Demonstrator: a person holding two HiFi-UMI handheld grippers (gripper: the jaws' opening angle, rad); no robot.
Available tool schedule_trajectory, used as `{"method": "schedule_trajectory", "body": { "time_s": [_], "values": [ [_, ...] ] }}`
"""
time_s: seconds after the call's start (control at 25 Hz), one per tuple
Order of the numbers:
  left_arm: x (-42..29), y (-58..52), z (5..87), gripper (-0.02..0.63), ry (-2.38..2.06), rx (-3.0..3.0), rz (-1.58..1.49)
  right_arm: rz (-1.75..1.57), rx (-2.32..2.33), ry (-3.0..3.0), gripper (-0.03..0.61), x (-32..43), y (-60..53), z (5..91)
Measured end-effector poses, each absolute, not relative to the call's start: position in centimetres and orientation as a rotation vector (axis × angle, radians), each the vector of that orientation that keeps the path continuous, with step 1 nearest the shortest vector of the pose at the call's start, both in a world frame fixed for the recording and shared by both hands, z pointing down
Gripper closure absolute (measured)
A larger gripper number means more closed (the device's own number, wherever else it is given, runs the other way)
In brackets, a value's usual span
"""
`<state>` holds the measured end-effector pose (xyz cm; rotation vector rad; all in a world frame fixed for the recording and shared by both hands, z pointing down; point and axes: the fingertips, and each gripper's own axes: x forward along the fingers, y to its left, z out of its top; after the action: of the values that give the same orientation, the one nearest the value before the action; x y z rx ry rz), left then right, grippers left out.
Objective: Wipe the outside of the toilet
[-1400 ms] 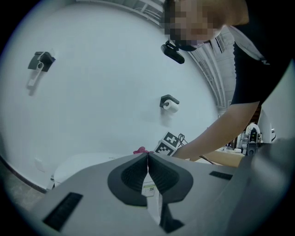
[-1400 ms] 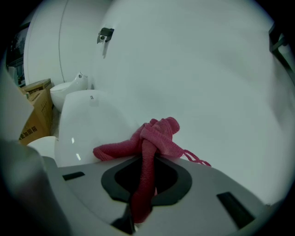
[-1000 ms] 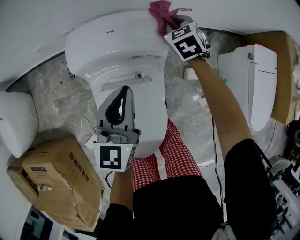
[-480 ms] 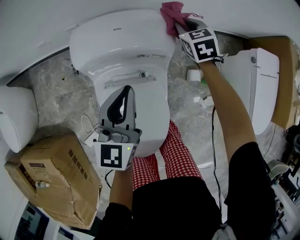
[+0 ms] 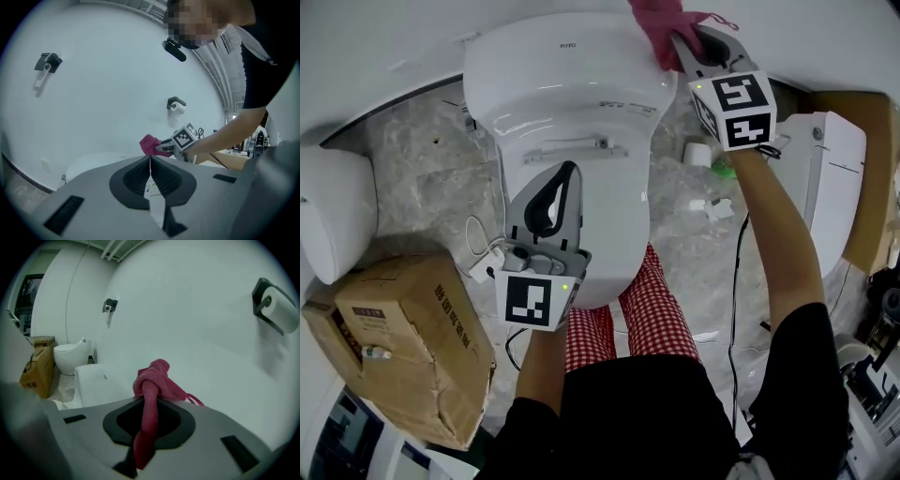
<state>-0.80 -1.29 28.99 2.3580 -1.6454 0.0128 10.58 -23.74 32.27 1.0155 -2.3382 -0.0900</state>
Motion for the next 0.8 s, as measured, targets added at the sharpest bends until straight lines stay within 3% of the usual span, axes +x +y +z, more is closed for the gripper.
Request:
{"method": "schedule_trajectory", "body": {
  "time_s": [0.8],
  "values": [
    [-8.4, 2.7, 28.6, 0.603, -1.833, 2.237, 0.002, -0.198, 0.529, -2.606, 0.523, -10.5, -14.0, 28.1]
  ]
}}
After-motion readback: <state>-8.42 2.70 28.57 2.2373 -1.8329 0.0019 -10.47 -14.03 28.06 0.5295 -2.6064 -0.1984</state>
